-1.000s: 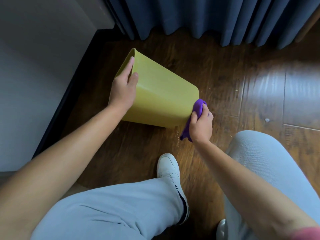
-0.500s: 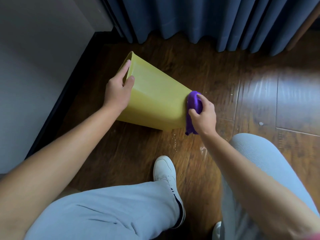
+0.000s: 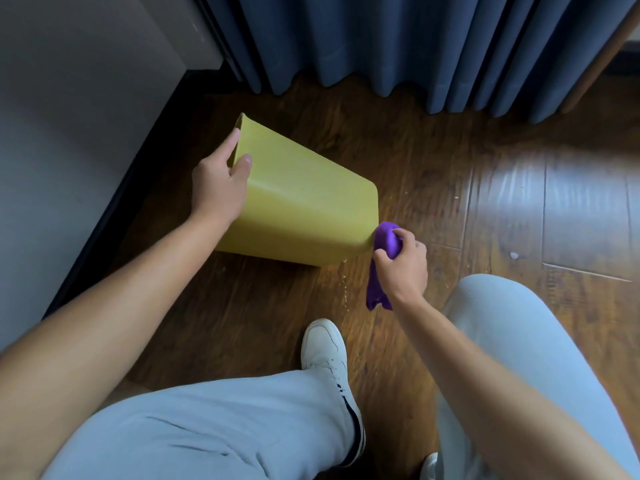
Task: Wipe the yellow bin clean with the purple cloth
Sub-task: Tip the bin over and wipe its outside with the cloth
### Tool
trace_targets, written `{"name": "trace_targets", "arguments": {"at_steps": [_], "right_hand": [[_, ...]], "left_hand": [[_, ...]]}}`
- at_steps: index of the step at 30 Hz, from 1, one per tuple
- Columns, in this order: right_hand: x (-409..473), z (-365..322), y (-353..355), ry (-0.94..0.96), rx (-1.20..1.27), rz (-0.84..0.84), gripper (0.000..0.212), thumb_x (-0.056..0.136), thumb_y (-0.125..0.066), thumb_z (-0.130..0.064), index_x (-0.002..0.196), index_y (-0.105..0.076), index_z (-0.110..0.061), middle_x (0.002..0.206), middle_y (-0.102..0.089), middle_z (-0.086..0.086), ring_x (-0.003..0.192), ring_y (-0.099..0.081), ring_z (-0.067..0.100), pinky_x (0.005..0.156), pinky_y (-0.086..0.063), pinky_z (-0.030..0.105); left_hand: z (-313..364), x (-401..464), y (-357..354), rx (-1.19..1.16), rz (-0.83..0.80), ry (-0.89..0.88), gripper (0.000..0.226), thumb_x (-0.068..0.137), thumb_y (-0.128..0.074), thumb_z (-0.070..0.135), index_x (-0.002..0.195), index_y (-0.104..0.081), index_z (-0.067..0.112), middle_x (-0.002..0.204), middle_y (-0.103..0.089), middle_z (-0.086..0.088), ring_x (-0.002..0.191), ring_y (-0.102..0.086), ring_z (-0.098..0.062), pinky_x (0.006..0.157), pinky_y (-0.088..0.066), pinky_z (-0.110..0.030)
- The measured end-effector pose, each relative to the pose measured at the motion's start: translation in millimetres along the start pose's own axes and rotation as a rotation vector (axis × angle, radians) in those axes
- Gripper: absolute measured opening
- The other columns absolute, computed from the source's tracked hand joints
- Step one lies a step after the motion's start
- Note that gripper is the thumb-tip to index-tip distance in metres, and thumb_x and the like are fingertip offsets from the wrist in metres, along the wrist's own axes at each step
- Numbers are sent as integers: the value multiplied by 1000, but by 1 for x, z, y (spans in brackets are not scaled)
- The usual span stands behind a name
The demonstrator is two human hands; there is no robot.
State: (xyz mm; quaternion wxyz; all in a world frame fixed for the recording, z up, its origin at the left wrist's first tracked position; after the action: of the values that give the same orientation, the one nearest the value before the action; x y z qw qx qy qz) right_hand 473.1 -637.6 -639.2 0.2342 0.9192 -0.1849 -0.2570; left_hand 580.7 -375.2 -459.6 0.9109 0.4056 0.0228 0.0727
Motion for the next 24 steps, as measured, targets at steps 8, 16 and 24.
{"name": "trace_targets", "arguments": {"at_steps": [8, 16, 24], "right_hand": [[26, -45, 60, 162, 126, 90, 57, 92, -69, -24, 146, -51, -24, 138, -52, 4, 103, -55, 17, 85, -51, 34], [40, -22, 74, -15, 158, 35, 55, 87, -64, -28, 141, -55, -29, 130, -59, 4, 104, -60, 23, 85, -47, 33], [41, -14, 80, -139, 375, 52, 44, 89, -64, -23, 132, -59, -28, 118, -64, -4, 103, -62, 21, 77, -47, 30]], "left_hand": [[28, 15, -11, -15, -46, 18, 68, 95, -67, 17, 155, -40, 29, 125, -70, 0, 106, -69, -12, 93, -55, -28], [20, 6, -23, 20, -191, -274, 61, 105, -55, 19, 160, -31, 25, 149, -40, 18, 134, -36, 11, 107, -29, -2], [1, -5, -15, -25, 55, -239, 42, 102, -61, 28, 137, -45, 11, 108, -70, 0, 90, -70, -5, 77, -61, -28]]}}
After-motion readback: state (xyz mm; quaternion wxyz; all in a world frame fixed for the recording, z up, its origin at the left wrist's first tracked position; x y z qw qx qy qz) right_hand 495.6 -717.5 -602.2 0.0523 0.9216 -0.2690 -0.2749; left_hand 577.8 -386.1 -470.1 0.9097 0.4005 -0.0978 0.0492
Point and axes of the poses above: each hand's wrist, its own x-axis towards the middle knuckle, its own y-axis out of the back of the hand, z = x × y, the point moved 4 cm from there along x, towards the middle knuckle
